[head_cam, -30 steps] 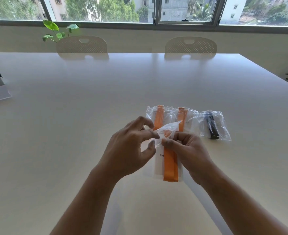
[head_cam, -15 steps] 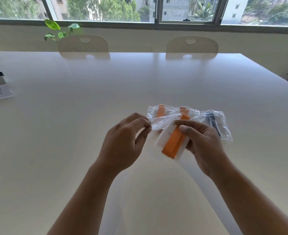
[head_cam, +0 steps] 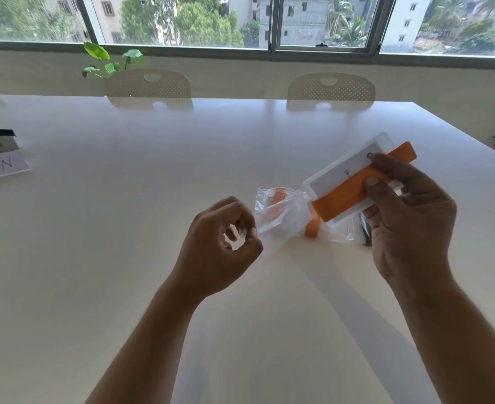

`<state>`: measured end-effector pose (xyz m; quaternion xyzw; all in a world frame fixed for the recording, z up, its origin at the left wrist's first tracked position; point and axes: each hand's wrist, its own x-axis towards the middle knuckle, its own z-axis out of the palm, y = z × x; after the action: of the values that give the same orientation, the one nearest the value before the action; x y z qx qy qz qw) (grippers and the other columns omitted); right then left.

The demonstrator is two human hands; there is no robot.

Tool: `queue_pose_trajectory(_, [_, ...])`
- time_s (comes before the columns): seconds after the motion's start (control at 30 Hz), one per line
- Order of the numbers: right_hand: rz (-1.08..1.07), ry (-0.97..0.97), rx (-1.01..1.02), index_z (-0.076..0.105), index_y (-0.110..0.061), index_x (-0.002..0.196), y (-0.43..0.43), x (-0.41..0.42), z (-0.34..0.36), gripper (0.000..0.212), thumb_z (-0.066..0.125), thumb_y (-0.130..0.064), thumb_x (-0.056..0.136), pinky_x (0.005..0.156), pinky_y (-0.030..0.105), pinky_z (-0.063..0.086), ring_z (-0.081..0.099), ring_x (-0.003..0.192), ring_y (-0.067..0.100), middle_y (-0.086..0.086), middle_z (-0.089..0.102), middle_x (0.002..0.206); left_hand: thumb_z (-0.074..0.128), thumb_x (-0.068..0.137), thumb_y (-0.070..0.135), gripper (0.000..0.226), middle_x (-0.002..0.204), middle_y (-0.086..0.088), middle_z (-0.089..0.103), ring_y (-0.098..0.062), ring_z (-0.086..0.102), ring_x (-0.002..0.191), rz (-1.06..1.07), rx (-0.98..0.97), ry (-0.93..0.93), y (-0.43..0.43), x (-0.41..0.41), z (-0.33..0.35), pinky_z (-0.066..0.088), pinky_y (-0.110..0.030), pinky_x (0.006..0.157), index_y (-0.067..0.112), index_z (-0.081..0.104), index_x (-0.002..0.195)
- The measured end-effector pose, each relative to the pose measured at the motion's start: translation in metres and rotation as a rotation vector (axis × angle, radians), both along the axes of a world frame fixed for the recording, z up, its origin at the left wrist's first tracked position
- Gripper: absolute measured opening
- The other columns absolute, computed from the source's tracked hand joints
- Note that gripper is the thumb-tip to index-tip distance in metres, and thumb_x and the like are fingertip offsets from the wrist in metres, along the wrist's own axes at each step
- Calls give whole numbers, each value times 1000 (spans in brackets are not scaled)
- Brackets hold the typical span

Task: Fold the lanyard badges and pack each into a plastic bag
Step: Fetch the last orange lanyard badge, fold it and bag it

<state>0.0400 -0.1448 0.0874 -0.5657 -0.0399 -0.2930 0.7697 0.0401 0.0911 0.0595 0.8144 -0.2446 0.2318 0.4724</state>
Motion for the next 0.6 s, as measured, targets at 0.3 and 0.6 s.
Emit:
queue_pose_trajectory(0.3, [174,-99,-216,78,-24,94,27,6,29,33,67,5,83,85,43,58,69,97,24,11,68,109,57,75,16,6,71,0,60,-21,56,63,-135,-33,96,-4,-4,2,50,-37,58,12,59,70])
queue_pose_trajectory(0.6, [219,-36,-255,75,-26,91,36,6,11,31,68,3,84,89,50,57,65,105,24,-2,67,110,54,78,20,8,71,11,55,-9,51,67,-234,-154,231,-6,-3,-1,43,-20,65,15,56,73])
